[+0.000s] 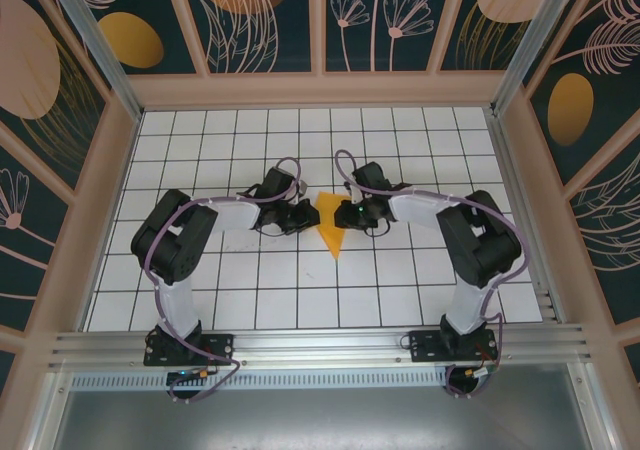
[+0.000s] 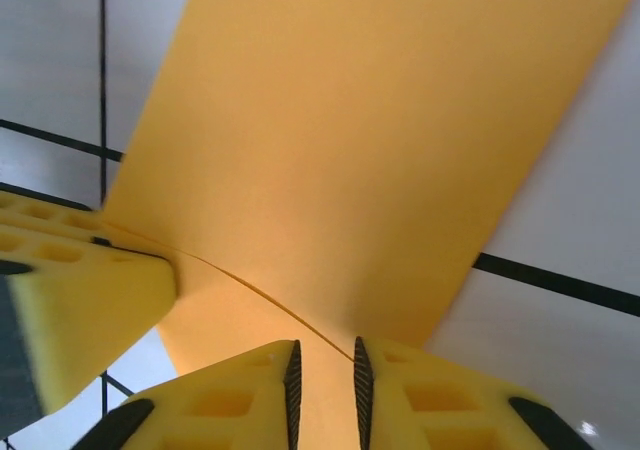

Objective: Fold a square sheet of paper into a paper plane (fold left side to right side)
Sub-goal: Fourth fold the wing at the center of the table.

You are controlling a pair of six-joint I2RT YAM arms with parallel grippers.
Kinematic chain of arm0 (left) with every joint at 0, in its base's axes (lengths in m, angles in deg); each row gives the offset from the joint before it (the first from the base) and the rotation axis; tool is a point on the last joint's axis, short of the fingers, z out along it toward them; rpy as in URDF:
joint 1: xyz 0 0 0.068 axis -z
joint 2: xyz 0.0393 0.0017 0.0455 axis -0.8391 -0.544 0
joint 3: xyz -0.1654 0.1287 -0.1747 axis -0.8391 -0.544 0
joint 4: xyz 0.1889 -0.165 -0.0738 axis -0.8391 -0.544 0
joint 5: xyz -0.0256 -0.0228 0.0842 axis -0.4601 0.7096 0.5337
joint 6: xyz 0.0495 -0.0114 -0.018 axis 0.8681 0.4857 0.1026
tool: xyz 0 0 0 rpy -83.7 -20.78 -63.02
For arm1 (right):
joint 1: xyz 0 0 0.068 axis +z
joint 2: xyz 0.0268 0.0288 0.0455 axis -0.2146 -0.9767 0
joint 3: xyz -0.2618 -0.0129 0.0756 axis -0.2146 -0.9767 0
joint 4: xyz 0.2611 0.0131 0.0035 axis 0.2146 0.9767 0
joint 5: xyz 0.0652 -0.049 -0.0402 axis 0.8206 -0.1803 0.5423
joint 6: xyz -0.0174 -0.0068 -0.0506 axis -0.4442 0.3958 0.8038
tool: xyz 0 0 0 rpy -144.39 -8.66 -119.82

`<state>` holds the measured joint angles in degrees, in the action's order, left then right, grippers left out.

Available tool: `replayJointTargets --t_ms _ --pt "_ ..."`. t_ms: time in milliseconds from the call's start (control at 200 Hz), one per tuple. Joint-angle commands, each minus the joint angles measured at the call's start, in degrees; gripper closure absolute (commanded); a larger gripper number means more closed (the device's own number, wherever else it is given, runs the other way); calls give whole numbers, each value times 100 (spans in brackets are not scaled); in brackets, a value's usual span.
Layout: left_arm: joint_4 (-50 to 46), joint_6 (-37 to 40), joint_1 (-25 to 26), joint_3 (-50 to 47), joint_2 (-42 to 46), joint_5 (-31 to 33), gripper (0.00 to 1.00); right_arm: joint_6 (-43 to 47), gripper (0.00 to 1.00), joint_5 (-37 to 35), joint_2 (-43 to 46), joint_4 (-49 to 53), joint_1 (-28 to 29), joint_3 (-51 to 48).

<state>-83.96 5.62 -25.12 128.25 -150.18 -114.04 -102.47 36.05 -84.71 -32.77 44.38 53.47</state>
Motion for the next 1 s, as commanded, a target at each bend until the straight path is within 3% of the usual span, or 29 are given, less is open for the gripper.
replayJointTargets --t_ms 0,275,510,996 --pt "140 -177 53 71 95 21 88 214 71 -686 593 106 91 -113" --pt "849 -1034 89 -468 427 268 91 91 67 -1909 1400 -266 1094 -852" --pt "1104 -1327 115 -639 546 298 92 -7 62 -2769 1249 -682 1949 -1177" --pt "899 -1261 174 -468 505 299 92 230 60 -3326 578 -630 2244 -835"
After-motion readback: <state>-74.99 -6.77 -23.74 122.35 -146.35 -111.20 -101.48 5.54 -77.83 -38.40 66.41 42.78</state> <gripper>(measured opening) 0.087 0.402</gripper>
